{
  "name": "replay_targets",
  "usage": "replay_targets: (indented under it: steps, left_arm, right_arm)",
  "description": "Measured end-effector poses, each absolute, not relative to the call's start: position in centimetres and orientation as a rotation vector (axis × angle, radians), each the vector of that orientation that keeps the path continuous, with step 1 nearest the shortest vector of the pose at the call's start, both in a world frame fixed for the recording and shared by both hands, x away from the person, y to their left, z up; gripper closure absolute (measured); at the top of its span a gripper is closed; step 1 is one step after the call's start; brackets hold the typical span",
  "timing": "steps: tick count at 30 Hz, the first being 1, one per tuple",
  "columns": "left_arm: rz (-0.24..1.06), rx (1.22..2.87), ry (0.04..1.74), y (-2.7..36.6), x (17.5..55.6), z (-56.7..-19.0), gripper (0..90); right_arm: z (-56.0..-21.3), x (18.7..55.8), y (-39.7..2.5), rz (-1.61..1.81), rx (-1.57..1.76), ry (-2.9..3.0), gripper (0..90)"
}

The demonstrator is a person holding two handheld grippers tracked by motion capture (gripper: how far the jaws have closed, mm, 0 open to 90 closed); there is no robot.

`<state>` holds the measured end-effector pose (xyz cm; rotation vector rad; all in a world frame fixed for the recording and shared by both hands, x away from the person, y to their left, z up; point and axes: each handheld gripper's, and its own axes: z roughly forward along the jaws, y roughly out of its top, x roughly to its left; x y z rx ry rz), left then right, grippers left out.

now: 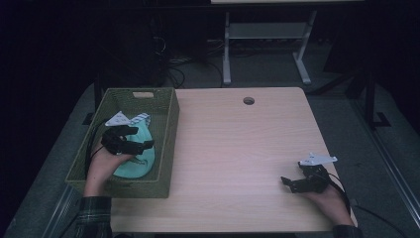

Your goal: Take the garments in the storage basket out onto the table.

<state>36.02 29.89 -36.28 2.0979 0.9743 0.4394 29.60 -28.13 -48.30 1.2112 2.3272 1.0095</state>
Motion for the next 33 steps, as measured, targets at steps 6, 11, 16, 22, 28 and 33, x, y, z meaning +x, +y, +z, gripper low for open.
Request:
replay_targets:
  steps: [6, 11, 16, 22, 28, 33]
  left_arm:
    - [0.471, 2.095, 0.998, 30.8, 36.1, -36.5, 14.6]
    - [0.500, 2.094, 1.028, 31.8, 36.2, -36.8, 14.6]
    - [0.515, 2.083, 1.045, 32.7, 36.2, -36.9, 14.6]
    - [0.551, 2.108, 1.075, 34.0, 36.2, -37.4, 14.6]
    - [0.554, 2.096, 1.108, 35.2, 36.2, -37.6, 14.6]
    - [0.533, 2.088, 1.133, 35.6, 36.3, -38.2, 14.6]
  right_arm:
    - [-48.3, 29.6, -28.1, 1.009, 1.211, 2.328, 8.7]
    - [-48.3, 29.6, -28.1, 1.010, 1.211, 2.327, 8.7]
    - [-48.3, 29.6, -28.1, 1.009, 1.211, 2.327, 8.7]
    - [-48.3, 29.6, -28.1, 1.009, 1.211, 2.327, 8.7]
    - [-48.3, 29.6, -28.1, 1.009, 1.211, 2.327, 8.7]
    - [-48.3, 29.6, -28.1, 1.009, 1.211, 2.328, 8.6]
